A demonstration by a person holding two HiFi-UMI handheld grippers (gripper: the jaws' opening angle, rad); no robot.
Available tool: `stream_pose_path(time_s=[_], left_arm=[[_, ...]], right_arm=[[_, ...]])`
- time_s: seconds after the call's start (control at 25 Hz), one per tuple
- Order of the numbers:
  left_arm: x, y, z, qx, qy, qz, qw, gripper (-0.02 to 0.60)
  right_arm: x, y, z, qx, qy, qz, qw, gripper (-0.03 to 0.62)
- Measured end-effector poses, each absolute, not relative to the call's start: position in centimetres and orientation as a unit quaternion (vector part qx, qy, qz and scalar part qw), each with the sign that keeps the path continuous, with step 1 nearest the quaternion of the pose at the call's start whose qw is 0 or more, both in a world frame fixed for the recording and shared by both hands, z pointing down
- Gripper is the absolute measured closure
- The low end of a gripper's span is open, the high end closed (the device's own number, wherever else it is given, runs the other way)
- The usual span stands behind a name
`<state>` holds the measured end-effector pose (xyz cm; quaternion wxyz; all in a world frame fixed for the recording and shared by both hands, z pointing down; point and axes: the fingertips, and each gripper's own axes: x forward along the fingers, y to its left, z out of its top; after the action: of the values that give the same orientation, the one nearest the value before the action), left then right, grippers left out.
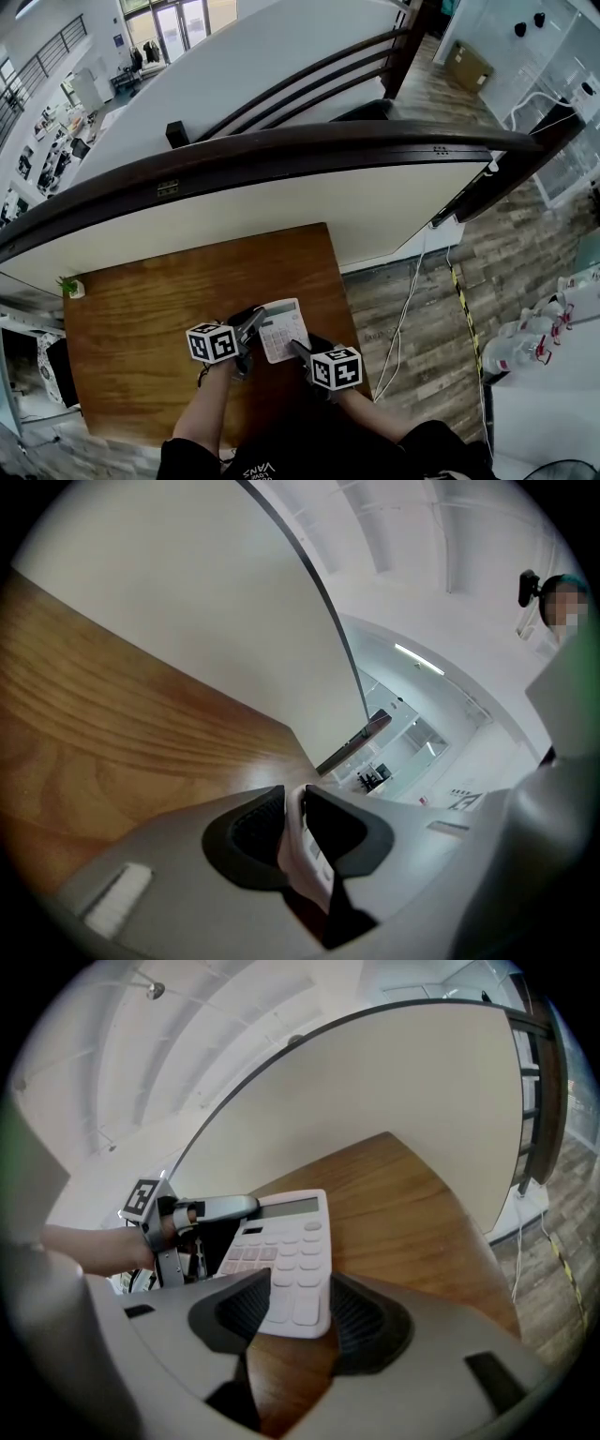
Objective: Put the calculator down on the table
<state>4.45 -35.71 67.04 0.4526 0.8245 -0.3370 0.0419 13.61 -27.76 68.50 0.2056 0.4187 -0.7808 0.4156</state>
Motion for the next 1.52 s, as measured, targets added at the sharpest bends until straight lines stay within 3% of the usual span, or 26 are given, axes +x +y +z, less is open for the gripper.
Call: stream_pose_path(time_s=[0.6, 1.32, 1.52], left_arm=[[3.7, -36.6, 68.2, 0.827, -0.382, 0.101, 0.400, 0.480], [1.0, -35.7, 66.3, 0.801, -0.449, 0.064, 0.391, 0.487], [0.1, -33.9, 64.2, 0.802, -0.465, 0.051, 0.371, 0.550]], right_arm=[[12.7, -28.0, 69.2, 0.400, -0.794, 0.386, 0.248, 0.395], [14.6, -27.1, 66.7, 0.417, -0.800, 0.359, 0.240, 0.396], [14.8, -26.6, 64.3, 0.425, -0.813, 0.335, 0.213, 0.504]])
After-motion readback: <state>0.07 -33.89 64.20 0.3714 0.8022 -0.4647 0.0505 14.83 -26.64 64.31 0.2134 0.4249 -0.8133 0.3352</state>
